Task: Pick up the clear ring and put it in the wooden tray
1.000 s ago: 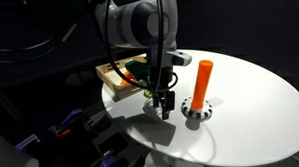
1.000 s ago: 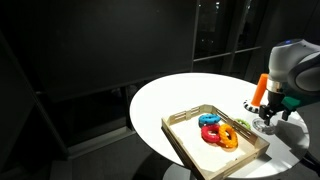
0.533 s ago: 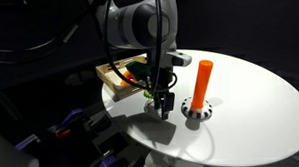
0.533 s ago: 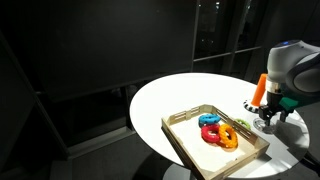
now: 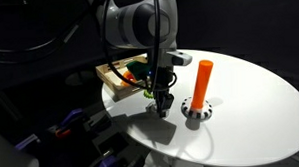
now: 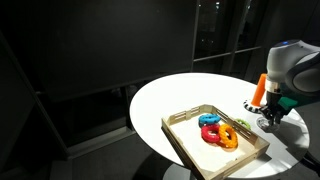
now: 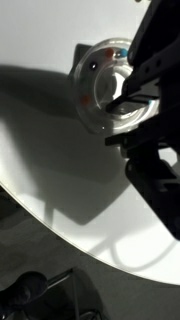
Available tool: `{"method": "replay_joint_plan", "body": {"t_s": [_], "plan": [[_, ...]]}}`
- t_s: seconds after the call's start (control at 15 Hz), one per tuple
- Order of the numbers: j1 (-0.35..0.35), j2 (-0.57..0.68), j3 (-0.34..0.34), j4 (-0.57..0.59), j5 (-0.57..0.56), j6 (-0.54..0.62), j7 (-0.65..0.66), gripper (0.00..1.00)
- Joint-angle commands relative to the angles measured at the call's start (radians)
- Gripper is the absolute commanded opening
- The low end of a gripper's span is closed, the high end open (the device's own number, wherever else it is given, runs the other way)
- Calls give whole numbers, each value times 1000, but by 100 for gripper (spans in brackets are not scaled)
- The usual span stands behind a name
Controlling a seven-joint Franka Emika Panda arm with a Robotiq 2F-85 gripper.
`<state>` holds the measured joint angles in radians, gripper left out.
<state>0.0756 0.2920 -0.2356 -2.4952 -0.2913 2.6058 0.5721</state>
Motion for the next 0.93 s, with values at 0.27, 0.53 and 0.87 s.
{"method": "replay_joint_plan", "body": {"t_s": [0.27,0.53,0.87], "plan": [[4,-50,4,13,11,-47,20,9],[-4,-103,39,36,47,-105,0,9],[-11,-132,111,100,114,-220,-22,8]]}}
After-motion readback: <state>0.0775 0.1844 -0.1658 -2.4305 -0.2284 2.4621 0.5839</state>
